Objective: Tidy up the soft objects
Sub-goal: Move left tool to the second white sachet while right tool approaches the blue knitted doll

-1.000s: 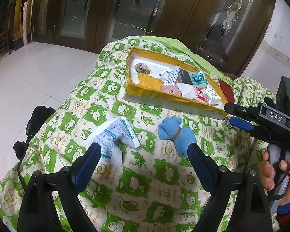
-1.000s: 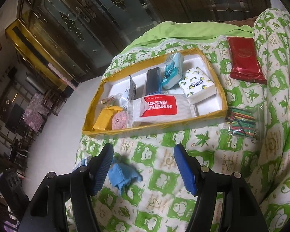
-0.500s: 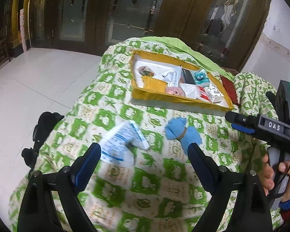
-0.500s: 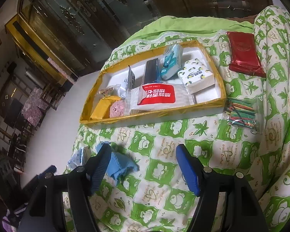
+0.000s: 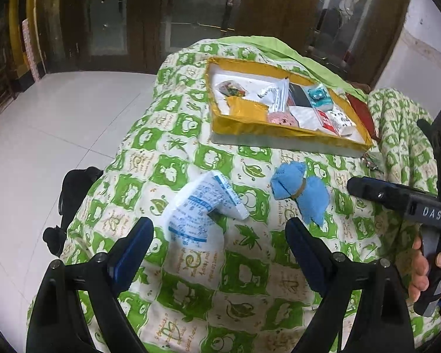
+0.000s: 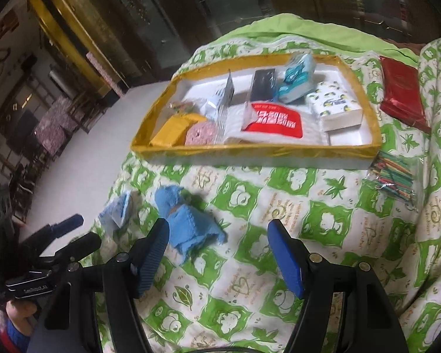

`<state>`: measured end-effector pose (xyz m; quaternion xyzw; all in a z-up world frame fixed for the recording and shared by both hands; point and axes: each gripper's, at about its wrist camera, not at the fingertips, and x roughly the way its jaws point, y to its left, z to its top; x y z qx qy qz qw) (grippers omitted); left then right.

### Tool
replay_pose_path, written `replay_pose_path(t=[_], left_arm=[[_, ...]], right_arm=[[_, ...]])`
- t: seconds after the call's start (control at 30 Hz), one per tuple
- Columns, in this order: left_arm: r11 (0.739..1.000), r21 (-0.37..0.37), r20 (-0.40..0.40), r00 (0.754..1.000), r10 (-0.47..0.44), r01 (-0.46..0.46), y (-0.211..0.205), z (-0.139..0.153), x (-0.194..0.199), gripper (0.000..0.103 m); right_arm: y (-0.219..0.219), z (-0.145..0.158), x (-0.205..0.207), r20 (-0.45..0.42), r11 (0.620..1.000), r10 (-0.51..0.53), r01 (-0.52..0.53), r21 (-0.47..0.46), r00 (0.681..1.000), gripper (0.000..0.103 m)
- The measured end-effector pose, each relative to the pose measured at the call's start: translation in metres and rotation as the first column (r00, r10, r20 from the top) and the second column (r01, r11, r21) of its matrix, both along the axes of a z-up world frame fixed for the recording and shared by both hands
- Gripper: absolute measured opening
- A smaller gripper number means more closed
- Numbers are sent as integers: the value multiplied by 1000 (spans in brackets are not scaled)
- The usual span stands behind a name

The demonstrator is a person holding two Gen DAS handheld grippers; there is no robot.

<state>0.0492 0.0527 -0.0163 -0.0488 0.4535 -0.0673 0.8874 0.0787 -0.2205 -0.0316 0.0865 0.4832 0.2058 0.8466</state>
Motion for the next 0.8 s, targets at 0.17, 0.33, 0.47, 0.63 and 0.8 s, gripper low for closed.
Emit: replay_pose_path(t=[0.17,0.33,0.47,0.63,0.8], left_arm=[[1000,9,-34,999,17,-17,2,-11,15,91],[998,-27,-74,995,59,-61,12,-22,29,84],[997,-47,-105,993,55,-61,13,-29,33,74],[998,-43,-113,992,51,-56,11,-31,34,65],[998,-42,-115,993,33,-38,7,-33,34,63]], right_arm=[[8,-5,-3,0,999,21,-21,-27,1000,74],[13,-10,-2,-1,999,26,-27,-44,1000,74],[19,-12,2,-1,998,35,-35,-56,999,74],[35,-20,8,-15,993,71,-72,-93,997,74],[56,-27,13,-13,982,123,-124,-145,992,74]])
